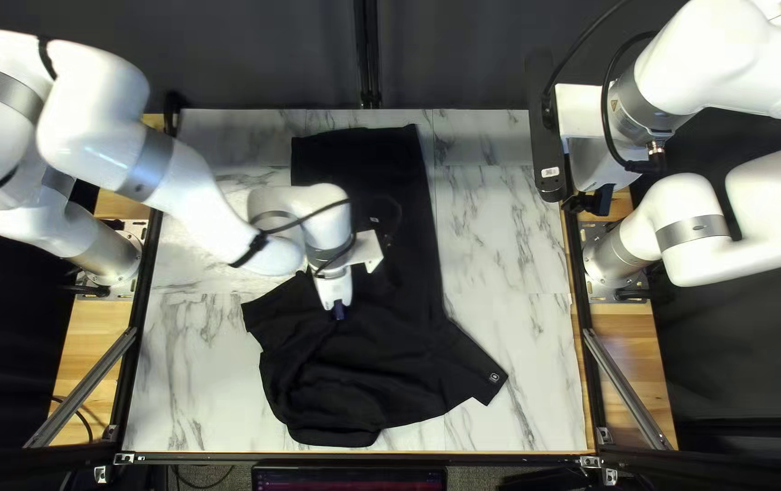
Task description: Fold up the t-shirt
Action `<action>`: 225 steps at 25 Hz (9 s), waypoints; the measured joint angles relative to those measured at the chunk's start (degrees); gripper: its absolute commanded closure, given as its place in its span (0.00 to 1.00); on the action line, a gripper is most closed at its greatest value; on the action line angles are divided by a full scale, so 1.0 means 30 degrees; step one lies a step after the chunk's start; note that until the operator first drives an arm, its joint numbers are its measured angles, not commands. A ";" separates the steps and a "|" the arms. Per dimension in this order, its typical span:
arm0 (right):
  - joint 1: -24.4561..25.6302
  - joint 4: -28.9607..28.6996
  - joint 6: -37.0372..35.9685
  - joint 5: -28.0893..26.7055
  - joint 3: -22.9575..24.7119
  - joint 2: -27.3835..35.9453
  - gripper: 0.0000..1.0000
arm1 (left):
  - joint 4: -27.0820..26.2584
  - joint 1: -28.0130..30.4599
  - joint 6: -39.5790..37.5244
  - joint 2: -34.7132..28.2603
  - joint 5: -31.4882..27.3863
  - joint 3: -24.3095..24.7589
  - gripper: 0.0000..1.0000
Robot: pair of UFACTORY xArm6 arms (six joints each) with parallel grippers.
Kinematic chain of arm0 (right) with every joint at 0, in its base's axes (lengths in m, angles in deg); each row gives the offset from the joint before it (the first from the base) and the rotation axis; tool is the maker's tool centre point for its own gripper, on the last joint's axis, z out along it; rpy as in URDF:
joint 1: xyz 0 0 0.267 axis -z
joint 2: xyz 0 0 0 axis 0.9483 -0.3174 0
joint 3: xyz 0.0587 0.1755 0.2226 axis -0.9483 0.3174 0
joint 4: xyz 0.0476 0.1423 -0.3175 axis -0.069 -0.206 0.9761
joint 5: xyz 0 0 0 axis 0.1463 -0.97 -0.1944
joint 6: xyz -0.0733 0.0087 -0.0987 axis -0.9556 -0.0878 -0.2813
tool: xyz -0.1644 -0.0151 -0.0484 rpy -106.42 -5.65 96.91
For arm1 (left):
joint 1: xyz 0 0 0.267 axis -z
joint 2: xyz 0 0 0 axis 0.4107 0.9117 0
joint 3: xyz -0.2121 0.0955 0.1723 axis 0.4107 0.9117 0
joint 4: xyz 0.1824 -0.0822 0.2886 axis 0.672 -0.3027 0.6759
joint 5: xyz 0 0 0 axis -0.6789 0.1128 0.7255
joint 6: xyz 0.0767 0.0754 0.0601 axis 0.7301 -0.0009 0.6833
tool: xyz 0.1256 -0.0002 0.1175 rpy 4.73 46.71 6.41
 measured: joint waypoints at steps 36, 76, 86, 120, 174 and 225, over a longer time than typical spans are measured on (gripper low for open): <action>0.0000 0.0000 0.0000 0.0000 0.0000 0.0000 0.00 | 0.9391 0.8650 -0.0793 -0.0825 -0.1051 0.1200 0.00; 0.0000 0.0000 0.0000 0.0000 0.0000 0.0000 0.00 | 1.7258 0.9991 -0.3790 -0.1855 -0.1074 0.4615 0.00; 0.0000 0.0000 0.0000 0.0000 0.0000 0.0000 0.00 | 1.7506 1.1328 -0.8884 0.0521 -0.3555 0.3146 0.00; 0.0000 0.0000 0.0000 0.0000 0.0000 0.0000 0.00 | 1.7642 0.8512 -1.0993 -0.0413 0.1208 0.5667 1.00; 0.0000 0.0000 0.0000 0.0000 0.0000 0.0000 0.00 | 1.5515 1.4394 -0.5660 -0.2705 -1.3138 -0.2847 1.00; 0.0000 0.0000 0.0000 0.0000 0.0000 0.0000 0.00 | 1.6360 0.6995 0.0575 0.5285 -0.4746 -0.7666 0.00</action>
